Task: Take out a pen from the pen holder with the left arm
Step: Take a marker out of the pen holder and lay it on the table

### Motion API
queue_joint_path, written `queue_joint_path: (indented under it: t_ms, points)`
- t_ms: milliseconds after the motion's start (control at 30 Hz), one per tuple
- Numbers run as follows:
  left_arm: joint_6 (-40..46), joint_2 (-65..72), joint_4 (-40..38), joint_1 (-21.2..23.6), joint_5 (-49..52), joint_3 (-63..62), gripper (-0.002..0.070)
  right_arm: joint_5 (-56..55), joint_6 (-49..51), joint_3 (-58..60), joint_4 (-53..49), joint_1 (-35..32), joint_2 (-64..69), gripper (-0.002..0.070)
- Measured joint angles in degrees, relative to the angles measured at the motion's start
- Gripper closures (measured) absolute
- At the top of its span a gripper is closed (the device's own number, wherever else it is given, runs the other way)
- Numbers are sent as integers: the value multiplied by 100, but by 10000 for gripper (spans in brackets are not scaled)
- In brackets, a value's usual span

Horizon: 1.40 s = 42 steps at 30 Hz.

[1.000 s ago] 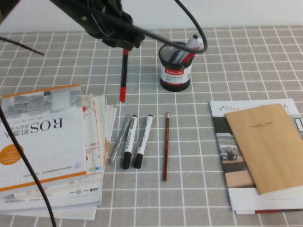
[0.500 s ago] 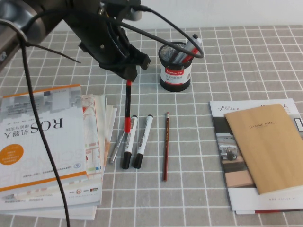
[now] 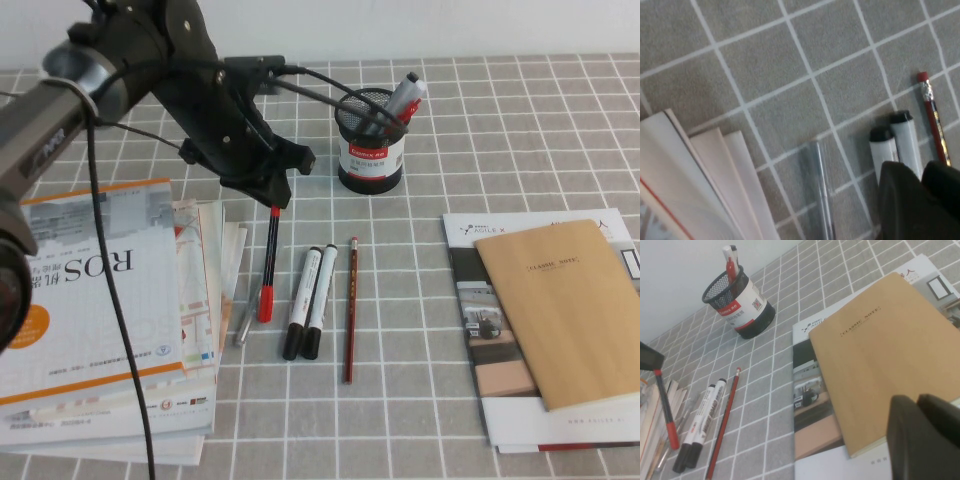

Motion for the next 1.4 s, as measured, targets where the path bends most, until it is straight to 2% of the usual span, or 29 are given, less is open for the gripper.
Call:
queue_joint_path:
  t_ms: [200,267,533,767,933,1133,1233,1400]
  points:
    - [-74,359,-108,0,-381,-48,631,0,0,0,0,0,0,689]
    - [-74,490,-63,0,-136,-36,613,0,0,0,0,0,0,689]
    - [-74,786,69,0,3,1,413,0,0,0,0,0,0,689]
    - [-216,722,304,9,41,-598,379,0,0,0,0,0,0,689]
    - [-211,140,315,9,65,-1114,430,0,0,0,0,0,0,689]
    - [3,-914,407,9,109,-1011,617,0,0,0,0,0,0,689]
    - [29,-1372,530,-53,123,-500,659,0,0,0,0,0,0,689]
    - [-39,-2388,989,-392,-115,1063,674,0,0,0,0,0,0,689]
